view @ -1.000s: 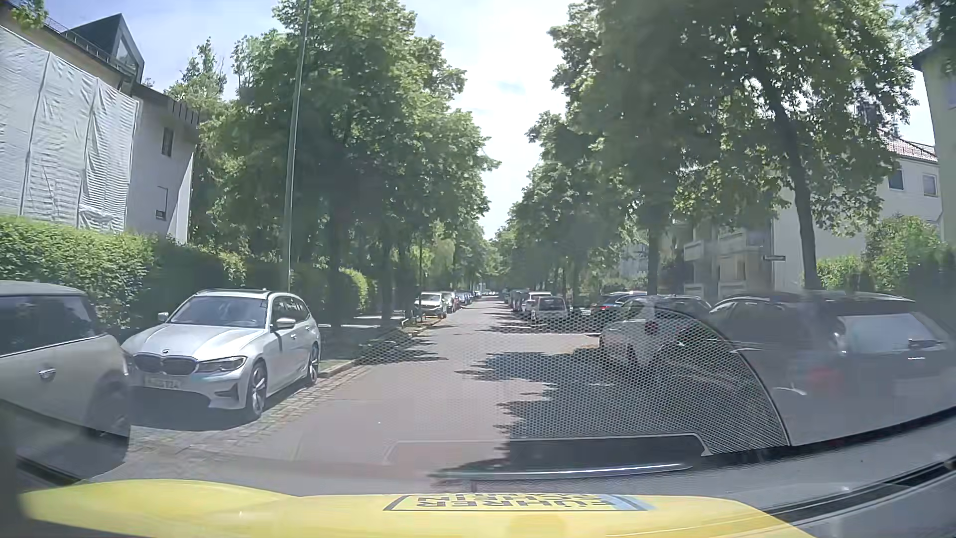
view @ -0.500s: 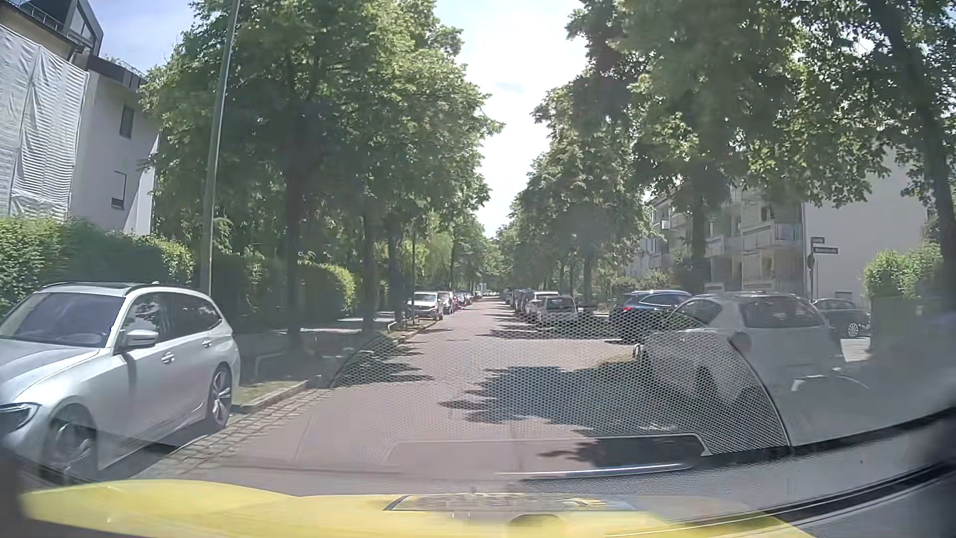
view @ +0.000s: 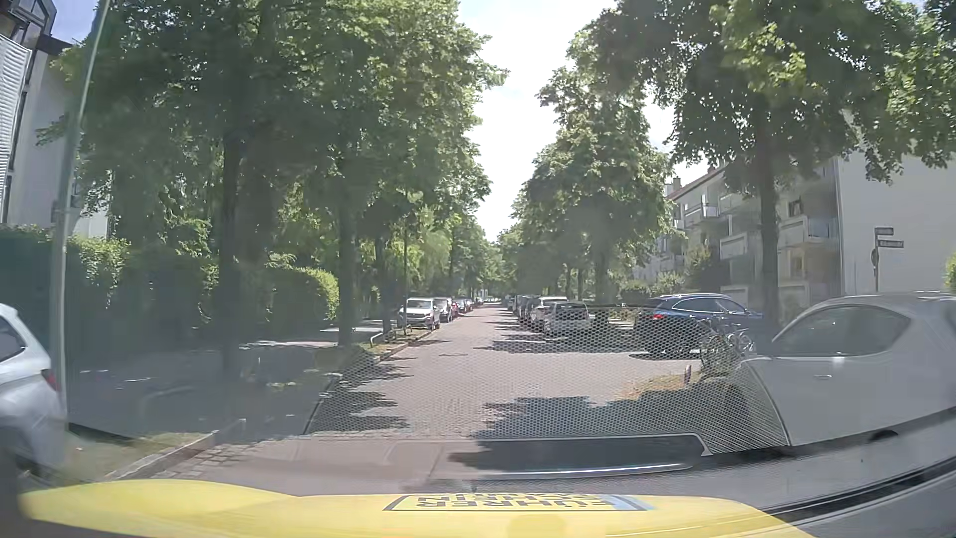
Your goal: Follow the waypoints while adhering to traffic rules and regulations
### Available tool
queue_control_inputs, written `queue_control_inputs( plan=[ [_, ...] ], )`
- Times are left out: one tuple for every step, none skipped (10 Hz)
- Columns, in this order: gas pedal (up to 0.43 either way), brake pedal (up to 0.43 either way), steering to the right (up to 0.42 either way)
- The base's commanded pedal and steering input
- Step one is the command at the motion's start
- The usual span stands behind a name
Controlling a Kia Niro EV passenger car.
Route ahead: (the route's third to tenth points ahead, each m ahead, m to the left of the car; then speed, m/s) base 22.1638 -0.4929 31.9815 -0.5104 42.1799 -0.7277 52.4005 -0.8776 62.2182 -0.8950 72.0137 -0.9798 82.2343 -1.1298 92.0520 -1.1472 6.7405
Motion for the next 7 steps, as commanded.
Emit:
queue_control_inputs(
  plan=[
    [0.067, 0.0, -0.003],
    [0.079, 0.0, -0.003],
    [0.079, 0.0, -0.003],
    [0.079, 0.0, -0.003],
    [0.079, 0.0, -0.002],
    [0.079, 0.0, -0.003],
    [0.079, 0.0, -0.003]
  ],
)
